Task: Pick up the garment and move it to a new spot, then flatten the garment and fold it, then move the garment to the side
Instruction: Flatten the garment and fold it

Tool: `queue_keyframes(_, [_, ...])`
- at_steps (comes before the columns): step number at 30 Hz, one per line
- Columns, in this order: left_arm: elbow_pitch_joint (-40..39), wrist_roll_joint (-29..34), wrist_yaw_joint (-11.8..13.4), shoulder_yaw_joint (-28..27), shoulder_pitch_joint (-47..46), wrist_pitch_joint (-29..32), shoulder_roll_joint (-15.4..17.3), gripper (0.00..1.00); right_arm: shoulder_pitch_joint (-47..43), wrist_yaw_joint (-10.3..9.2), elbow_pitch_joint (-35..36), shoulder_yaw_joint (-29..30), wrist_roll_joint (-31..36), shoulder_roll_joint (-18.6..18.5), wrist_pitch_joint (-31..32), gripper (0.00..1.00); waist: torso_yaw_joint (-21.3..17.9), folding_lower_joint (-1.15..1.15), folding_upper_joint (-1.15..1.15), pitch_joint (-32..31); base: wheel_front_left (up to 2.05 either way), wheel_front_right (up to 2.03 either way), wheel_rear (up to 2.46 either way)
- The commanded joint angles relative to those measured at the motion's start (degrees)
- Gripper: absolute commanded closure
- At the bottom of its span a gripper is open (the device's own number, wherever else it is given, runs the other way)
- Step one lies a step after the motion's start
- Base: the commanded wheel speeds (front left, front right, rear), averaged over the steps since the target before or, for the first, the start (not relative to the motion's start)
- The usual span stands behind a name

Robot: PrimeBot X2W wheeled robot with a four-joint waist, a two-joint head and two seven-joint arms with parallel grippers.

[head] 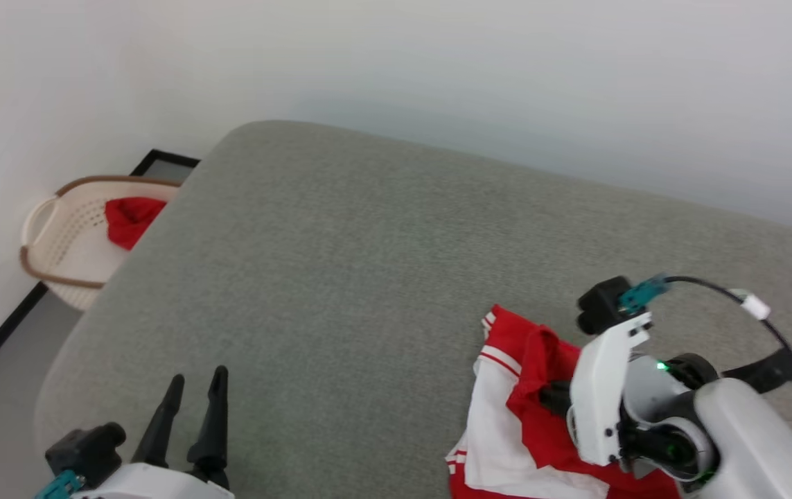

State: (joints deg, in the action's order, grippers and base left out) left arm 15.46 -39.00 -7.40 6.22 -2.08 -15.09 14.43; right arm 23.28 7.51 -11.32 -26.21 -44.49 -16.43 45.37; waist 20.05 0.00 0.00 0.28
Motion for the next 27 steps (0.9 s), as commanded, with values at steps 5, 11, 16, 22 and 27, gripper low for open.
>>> queue_keyframes(5, [0.3, -0.5, -0.1, 0.1, -1.0, 0.0, -0.5, 0.0, 3.2, -0.05, -5.4, -4.4, 3.5, 0.7, -2.7, 1.0, 1.8, 0.0, 0.0, 0.6, 0.0, 0.0, 0.0])
queue_keyframes(11, [0.4, -0.8, -0.1, -0.3, -1.2, 0.0, -0.8, 0.0, 6.8, -0.05, -11.2, -10.9, 7.4, 1.7, -6.5, 1.0, 1.3, 0.0, 0.0, 1.1, 0.0, 0.0, 0.0])
queue_keyframes(16, [0.3, -0.9, -0.1, -0.3, -1.6, 0.0, -0.8, 0.0, 9.5, -0.05, -14.3, -14.8, 6.7, 2.9, -9.5, 0.9, 0.2, 0.0, 0.0, 1.4, 0.0, 0.0, 0.0])
queue_keyframes(22, [0.2, -0.8, -0.1, -0.9, -1.3, 0.0, -0.4, 0.0, 12.4, -0.05, -15.3, -18.2, 3.9, 2.8, -12.9, 0.0, -2.0, 0.0, 0.0, 1.1, 0.0, 0.0, 0.0])
queue_keyframes(27, [0.0, -0.5, -0.1, -1.6, -0.6, 0.0, 0.0, 0.0, 13.6, -0.05, -13.4, -19.5, 1.0, 1.4, -15.4, 0.0, -4.6, 0.0, 0.0, 0.4, 0.0, 0.0, 0.0])
